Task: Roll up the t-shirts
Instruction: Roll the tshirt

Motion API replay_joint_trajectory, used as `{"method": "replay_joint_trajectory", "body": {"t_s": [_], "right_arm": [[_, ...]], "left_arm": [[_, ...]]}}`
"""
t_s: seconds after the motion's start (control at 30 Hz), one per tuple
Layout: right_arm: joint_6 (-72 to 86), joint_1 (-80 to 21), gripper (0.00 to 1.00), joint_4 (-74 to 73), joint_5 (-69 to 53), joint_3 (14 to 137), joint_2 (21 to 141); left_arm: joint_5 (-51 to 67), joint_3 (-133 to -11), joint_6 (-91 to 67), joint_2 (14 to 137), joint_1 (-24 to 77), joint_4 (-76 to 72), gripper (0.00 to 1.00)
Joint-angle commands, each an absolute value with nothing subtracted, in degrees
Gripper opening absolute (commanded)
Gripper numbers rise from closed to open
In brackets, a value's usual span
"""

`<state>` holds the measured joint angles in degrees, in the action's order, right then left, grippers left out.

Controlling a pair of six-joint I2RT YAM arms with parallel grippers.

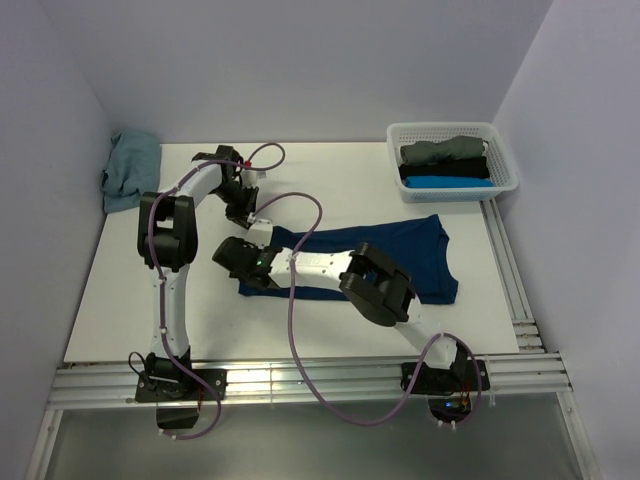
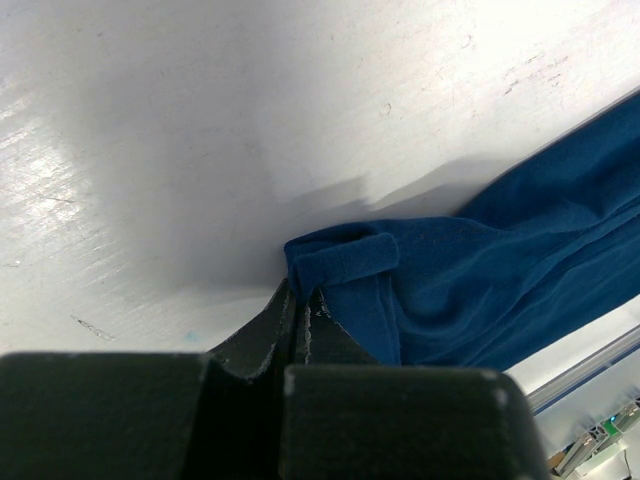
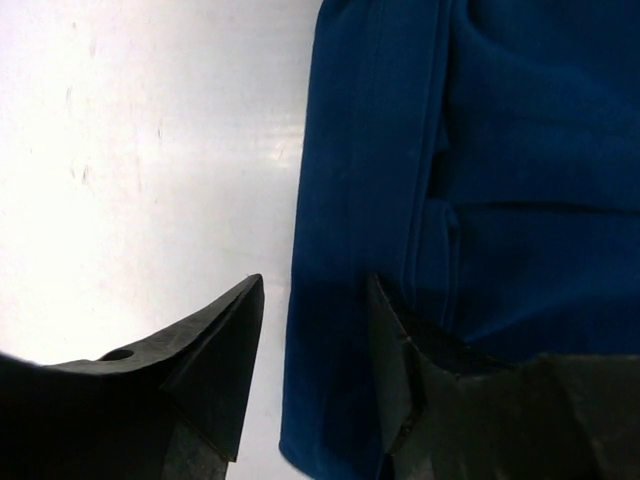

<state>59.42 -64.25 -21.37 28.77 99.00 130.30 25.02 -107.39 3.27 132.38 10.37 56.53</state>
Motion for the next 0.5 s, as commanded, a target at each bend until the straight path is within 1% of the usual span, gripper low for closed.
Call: {"method": "replay_joint_trajectory", "body": {"t_s": [0.0,0.1,0.23,0.33,0.47], "right_arm": [[60.73,-66.7,0.54,-28.03,28.92,99.84,128.58],[61.34,-67.5,0.56,-31.72,29.27,102.29,129.81],[63.1,-68.12,0.57,-40.68,30.93,106.6,133.05],[63.54,-68.47,0.57,-43.84,31.38,108.37,134.55],[63.28,-68.47,0.57,-43.95,30.85,108.19,135.61]], "left_arm": [[23.99,-108.89,2.64,132.8,11.16,55.64,0.0],[23.82,-108.9,2.64,132.98,11.16,55.63,0.0],[23.91,-108.54,2.64,133.07,11.16,55.46,0.0],[23.99,-108.63,2.64,133.33,11.16,55.46,0.0],[24.08,-108.63,2.64,133.59,11.16,55.28,0.0]]}}
